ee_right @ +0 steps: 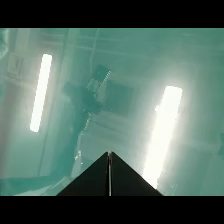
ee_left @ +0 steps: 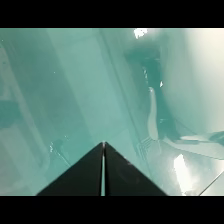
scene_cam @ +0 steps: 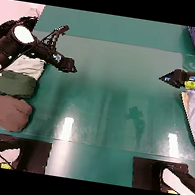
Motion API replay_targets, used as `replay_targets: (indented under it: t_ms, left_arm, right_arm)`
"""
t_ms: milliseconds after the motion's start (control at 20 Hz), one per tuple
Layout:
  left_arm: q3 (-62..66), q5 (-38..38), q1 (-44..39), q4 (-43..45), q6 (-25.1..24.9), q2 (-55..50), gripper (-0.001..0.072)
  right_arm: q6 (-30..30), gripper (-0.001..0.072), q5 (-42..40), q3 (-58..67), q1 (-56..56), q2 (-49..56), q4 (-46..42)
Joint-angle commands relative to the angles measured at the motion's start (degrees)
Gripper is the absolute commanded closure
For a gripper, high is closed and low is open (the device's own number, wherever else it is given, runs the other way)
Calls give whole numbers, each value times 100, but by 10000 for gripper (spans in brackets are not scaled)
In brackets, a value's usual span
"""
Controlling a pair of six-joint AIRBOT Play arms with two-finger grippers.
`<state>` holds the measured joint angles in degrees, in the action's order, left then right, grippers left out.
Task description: Fold the shirts.
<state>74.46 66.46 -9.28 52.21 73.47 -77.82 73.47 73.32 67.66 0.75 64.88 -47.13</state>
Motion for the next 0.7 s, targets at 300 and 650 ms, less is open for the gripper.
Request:
replay_targets:
  t_ms: [300, 650]
  left_arm:
    - [7, 0, 2, 2, 0, 2, 673]
    - [7, -7, 2, -326, 2, 2, 673]
  right_arm:
    - [0, 699, 28, -2, 7, 4, 9]
    - [2, 699, 122, -2, 9, 4, 9]
